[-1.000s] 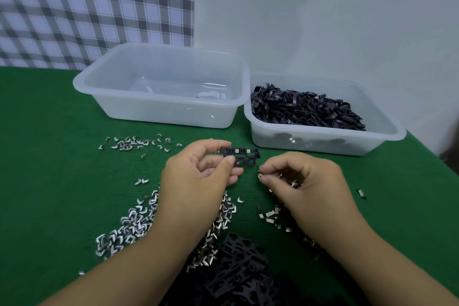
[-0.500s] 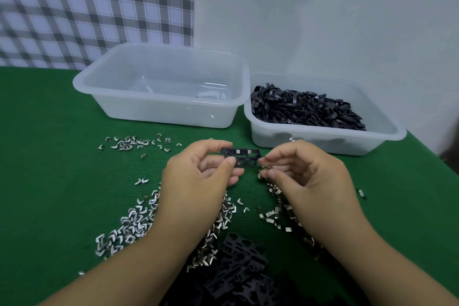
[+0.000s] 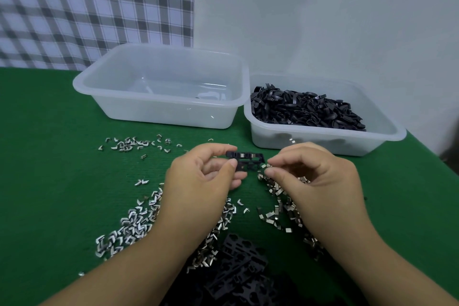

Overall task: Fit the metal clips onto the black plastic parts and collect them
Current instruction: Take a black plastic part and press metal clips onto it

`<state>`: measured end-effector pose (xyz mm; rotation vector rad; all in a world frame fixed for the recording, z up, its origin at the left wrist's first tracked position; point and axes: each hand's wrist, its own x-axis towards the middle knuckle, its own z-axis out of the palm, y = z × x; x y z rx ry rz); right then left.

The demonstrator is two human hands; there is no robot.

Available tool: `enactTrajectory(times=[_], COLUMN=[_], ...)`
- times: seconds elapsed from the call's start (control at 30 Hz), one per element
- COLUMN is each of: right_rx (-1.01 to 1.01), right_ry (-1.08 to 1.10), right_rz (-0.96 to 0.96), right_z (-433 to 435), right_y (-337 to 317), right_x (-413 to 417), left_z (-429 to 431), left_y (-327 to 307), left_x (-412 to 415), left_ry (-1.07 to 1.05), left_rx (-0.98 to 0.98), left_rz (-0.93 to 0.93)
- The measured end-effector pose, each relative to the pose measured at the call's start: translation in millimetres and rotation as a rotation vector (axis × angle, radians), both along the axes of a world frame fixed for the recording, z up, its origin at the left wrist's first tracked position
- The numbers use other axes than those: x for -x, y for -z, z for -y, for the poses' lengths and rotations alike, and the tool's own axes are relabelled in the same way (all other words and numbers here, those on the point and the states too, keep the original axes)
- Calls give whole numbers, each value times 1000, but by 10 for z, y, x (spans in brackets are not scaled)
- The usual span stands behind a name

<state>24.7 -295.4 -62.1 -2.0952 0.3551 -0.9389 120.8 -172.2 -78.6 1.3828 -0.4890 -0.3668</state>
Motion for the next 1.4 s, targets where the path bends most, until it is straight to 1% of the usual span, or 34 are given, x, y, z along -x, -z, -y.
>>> enactTrajectory(times=[0.2, 0.37, 0.57, 0.8, 1.0, 1.23, 1.33, 1.4], right_rx=[89, 212, 324, 388, 452, 633, 604, 508], right_ry=[15, 44, 113, 127, 144, 112, 58, 25], right_rz=[-7, -21, 3, -8, -11, -25, -50, -92], right_z=[-31, -57, -96, -97, -91, -94, -85, -65], right_y=[-12, 22, 8, 5, 7, 9, 3, -7], right_x=[-1, -14, -5, -8, -14, 17, 4, 5], left_z=[2, -2, -4, -6, -12, -16, -15, -18], left_y=[-12, -5, -4, -25, -21, -9, 0, 9], left_x=[35, 64, 73, 91, 96, 95, 88, 76], left_ry=[74, 100, 104, 128, 144, 135, 130, 111], left_rx=[-32, -46, -55, -54, -44, -91, -108, -113], left_rz=[53, 74, 59, 52, 101, 220, 230, 237])
